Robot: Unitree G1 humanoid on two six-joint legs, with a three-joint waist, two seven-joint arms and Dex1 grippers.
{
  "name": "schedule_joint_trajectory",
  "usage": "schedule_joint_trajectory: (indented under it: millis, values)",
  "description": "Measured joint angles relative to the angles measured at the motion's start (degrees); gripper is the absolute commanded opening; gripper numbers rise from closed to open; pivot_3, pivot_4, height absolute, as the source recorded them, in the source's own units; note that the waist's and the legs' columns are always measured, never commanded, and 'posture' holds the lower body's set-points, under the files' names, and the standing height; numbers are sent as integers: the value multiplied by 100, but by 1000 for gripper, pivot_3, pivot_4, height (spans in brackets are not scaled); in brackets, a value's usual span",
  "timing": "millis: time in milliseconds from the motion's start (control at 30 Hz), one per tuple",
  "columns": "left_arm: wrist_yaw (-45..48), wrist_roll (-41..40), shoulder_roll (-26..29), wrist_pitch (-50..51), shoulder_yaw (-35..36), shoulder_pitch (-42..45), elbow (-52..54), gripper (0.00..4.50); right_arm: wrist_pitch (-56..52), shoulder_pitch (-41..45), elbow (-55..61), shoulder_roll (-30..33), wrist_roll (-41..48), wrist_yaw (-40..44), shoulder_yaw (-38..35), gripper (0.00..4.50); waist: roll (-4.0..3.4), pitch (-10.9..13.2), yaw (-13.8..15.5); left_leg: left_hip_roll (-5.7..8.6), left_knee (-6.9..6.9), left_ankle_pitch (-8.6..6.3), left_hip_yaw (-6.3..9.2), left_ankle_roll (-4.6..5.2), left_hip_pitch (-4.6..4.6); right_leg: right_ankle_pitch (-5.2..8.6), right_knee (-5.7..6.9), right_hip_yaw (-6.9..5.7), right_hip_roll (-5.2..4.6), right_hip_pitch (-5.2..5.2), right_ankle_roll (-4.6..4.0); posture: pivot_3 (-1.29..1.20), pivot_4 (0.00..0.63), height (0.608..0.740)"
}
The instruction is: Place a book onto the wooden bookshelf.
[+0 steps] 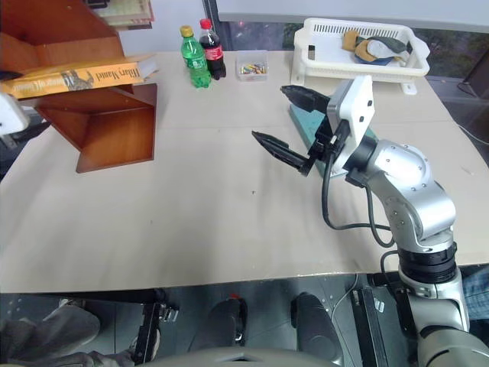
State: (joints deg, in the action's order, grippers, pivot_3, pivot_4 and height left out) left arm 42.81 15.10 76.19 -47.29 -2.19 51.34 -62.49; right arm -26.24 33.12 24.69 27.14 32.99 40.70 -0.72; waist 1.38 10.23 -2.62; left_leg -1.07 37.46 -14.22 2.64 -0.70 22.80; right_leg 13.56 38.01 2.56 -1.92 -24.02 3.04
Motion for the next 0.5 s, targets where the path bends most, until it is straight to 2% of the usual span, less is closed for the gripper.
schedule_joint_trajectory:
  millis: [167,233,267,333,367,467,500]
  values:
    - [317,-1036,242,-244,857,-957,225,4463,21,-3,-84,-22,-44,63,49,4500,0,0,22,0,0,0,0,0,2,0,-3,-3,-4,0,0,0,150,740]
    - [514,-1653,282,-197,1478,-1763,626,4463,29,-7,-139,-36,-85,129,97,4500,-1,1,19,-13,0,0,-4,0,1,0,0,-1,-6,-1,-1,0,150,740]
    - [656,-2066,274,-3,2033,-2482,1098,4463,35,6,-203,-44,-98,167,141,4500,-1,1,9,-15,-2,0,-6,0,1,-1,-5,0,-6,-2,-1,0,150,740]
    - [826,-2513,130,422,2787,-3291,1858,4463,36,-2,-327,-40,-111,238,170,4500,-1,1,24,-18,-2,0,-8,0,-1,-1,-1,-1,-5,-1,-3,0,150,740]
    - [846,-2781,-106,912,3426,-3983,2688,4463,37,4,-361,-51,-114,291,219,4500,-4,2,30,-20,-3,0,-6,0,-2,-1,-2,-1,-5,0,-2,0,150,740]
    - [735,-3142,-783,1956,4184,-4973,4379,4463,37,14,-427,-52,-113,393,248,4500,-4,2,50,-21,-1,0,-4,0,-4,-1,-5,-2,-7,4,-2,0,150,740]
    - [594,-3286,-1176,2447,4334,-5361,5183,4233,38,0,-445,-47,-114,415,250,4500,-4,2,45,-21,0,0,-5,0,-5,-1,-3,1,-11,5,-2,0,150,740]
